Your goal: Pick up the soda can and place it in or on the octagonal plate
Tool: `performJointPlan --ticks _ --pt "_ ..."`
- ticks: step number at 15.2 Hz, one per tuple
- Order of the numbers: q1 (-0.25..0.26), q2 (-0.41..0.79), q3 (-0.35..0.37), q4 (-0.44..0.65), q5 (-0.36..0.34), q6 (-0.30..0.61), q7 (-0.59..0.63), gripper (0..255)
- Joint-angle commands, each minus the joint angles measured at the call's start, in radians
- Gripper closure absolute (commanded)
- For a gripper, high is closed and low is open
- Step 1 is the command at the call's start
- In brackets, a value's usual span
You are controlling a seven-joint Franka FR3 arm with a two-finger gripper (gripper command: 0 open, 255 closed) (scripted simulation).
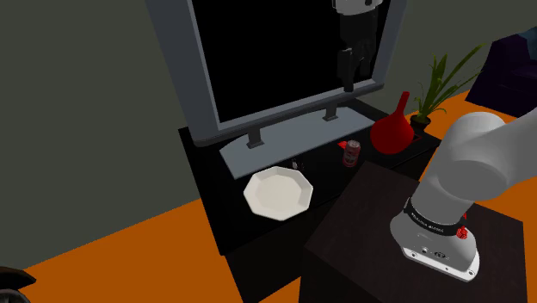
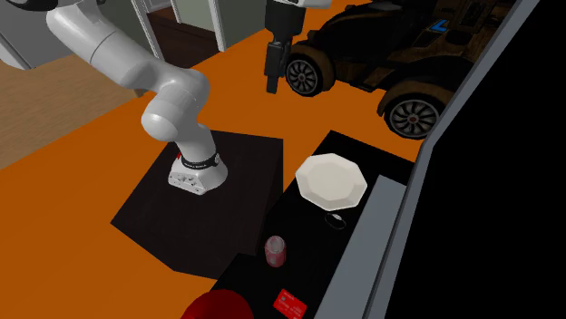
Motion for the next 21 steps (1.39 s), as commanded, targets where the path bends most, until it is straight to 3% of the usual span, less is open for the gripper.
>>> performJointPlan --ticks 1,12,21 --pt "0.000 0.000 0.000 0.000 0.000 0.000 0.000 0" --pt "-0.052 -0.062 -0.180 -0.350 -0.143 0.361 -0.171 0" --pt "-0.134 0.100 -0.364 -0.507 -0.292 0.745 -0.307 0"
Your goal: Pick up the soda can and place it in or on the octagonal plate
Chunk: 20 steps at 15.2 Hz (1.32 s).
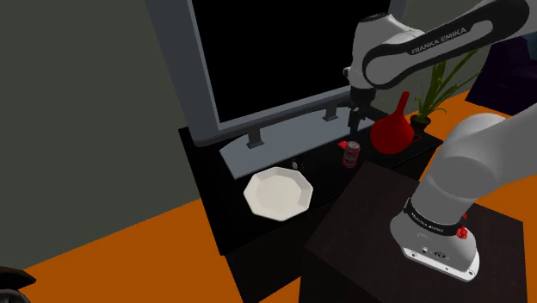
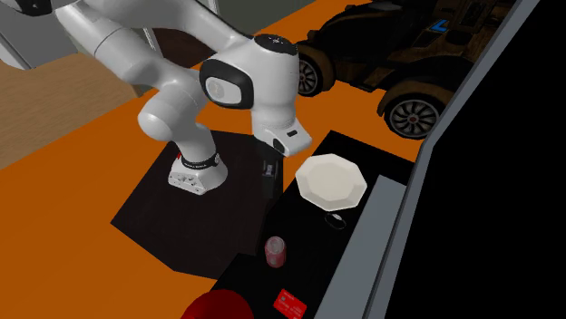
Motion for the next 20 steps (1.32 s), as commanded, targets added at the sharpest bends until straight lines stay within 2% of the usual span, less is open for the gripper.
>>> performJointPlan --ticks 1,6,9,11,13,16,20 --pt "-0.021 0.067 -0.050 -0.019 -0.038 0.105 -0.036 0" --pt "-0.042 0.280 -0.162 -0.026 -0.095 0.362 -0.116 0" --pt "-0.029 0.437 -0.233 -0.006 -0.084 0.520 -0.183 0" --pt "-0.004 0.550 -0.281 0.015 -0.034 0.624 -0.254 0" --pt "0.025 0.641 -0.313 0.034 0.054 0.701 -0.342 0" --pt "0.038 0.710 -0.311 0.037 0.136 0.762 -0.399 0" --pt "0.023 0.804 -0.261 0.046 0.298 0.837 -0.513 0"
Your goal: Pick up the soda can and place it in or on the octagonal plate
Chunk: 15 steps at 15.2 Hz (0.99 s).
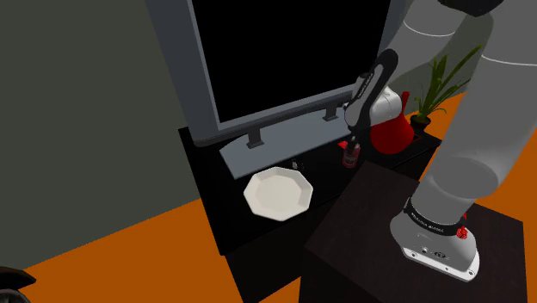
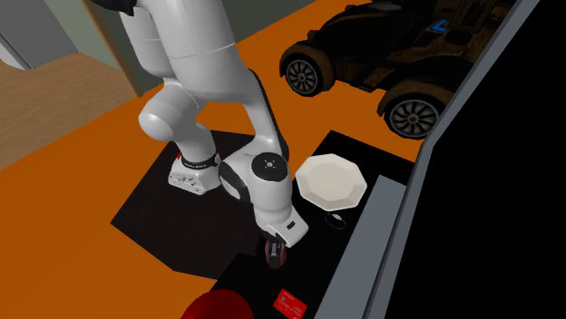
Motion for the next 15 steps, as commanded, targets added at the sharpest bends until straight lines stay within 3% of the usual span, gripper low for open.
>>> performJointPlan --ticks 1,8,9,15 --pt "-0.016 0.039 0.032 0.003 0.071 0.033 -0.048 0" --pt "-0.020 0.038 0.036 0.003 0.067 0.033 -0.046 0" --pt "-0.020 0.038 0.036 0.003 0.067 0.033 -0.046 255" --pt "-0.019 0.037 0.034 0.003 0.065 0.032 -0.044 255"
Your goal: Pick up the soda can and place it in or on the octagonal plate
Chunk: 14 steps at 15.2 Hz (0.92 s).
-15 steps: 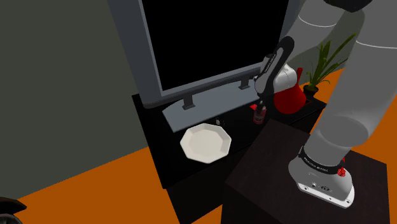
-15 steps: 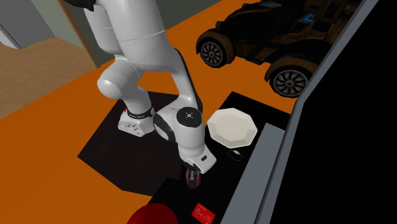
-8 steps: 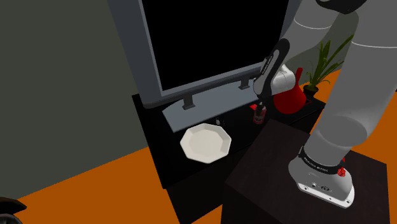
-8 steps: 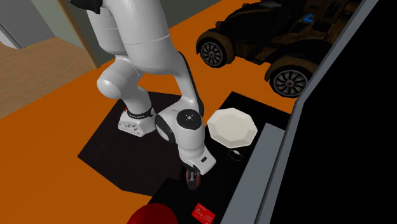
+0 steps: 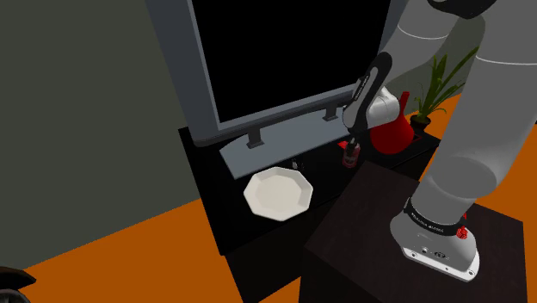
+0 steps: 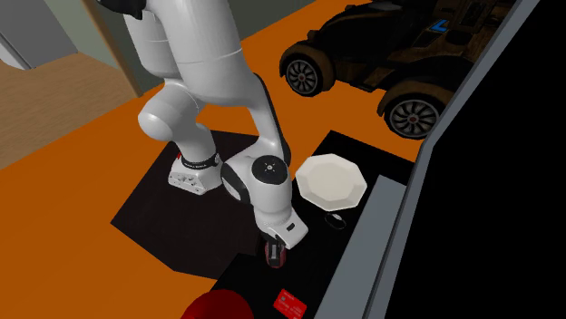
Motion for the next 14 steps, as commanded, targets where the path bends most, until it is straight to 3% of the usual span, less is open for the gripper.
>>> performJointPlan --ticks 1,3,7,14 --pt "0.000 0.000 0.000 0.000 0.000 0.000 0.000 255" --pt "-0.001 0.002 0.002 0.000 0.003 0.001 -0.002 255" --pt "0.042 -0.086 -0.077 -0.005 -0.147 -0.073 0.101 255" --pt "0.015 -0.238 -0.082 0.000 -0.304 -0.218 0.204 255"
